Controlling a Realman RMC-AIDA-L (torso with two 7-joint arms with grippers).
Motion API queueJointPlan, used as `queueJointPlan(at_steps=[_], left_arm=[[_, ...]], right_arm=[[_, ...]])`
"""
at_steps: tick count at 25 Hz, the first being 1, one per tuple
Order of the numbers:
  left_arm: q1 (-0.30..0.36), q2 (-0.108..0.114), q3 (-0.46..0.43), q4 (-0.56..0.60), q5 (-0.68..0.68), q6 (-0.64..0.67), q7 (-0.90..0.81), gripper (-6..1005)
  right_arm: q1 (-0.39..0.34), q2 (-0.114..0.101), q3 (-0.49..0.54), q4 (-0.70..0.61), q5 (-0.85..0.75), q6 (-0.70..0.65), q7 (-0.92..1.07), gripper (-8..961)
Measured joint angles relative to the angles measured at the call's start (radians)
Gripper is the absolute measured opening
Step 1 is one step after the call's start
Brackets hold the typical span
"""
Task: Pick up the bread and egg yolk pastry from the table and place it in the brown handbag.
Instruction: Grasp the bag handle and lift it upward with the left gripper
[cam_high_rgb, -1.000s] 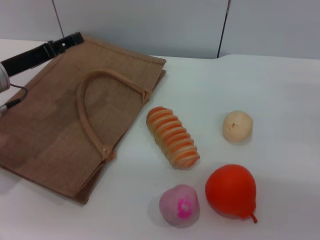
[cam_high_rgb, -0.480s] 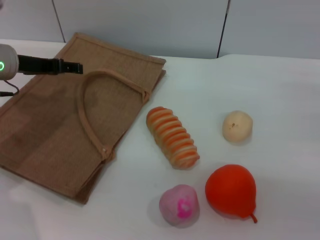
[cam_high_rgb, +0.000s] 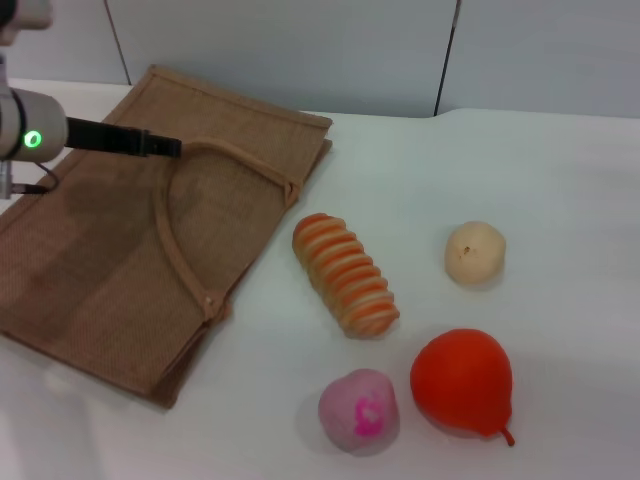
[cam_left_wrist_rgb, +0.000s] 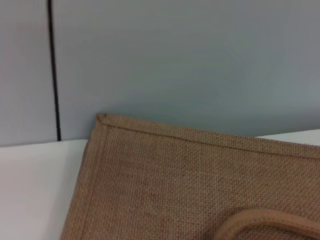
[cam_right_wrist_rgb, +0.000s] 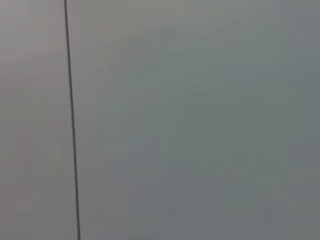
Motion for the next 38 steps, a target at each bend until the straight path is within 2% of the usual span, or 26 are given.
queueJointPlan(at_steps=[5, 15, 25, 36, 38], left_arm=[[-0.022, 0.000, 0.019, -0.087, 0.006, 0.085, 0.052, 839], [-0.023, -0.005, 0.201, -0.180, -0.001, 0.258, 0.043, 774], [-0.019, -0.008, 0.208, -0.212, -0.006, 0.338, 0.048, 687], [-0.031, -0.009, 0.228, -0.259, -0.025, 0.436, 0.055, 470], [-0.026, -0.010, 0.248, -0.259, -0.062, 0.441, 0.060, 313]], right_arm=[[0.001, 0.000, 0.000, 0.000, -0.002, 0.000, 0.000, 881], [0.001, 0.000, 0.000, 0.000, -0.002, 0.000, -0.001, 881], [0.000, 0.000, 0.000, 0.000, 0.000, 0.000, -0.001, 882], [0.001, 0.000, 0.000, 0.001, -0.001, 0.000, -0.001, 881], [0.001, 0.000, 0.000, 0.001, -0.001, 0.000, -0.001, 881]])
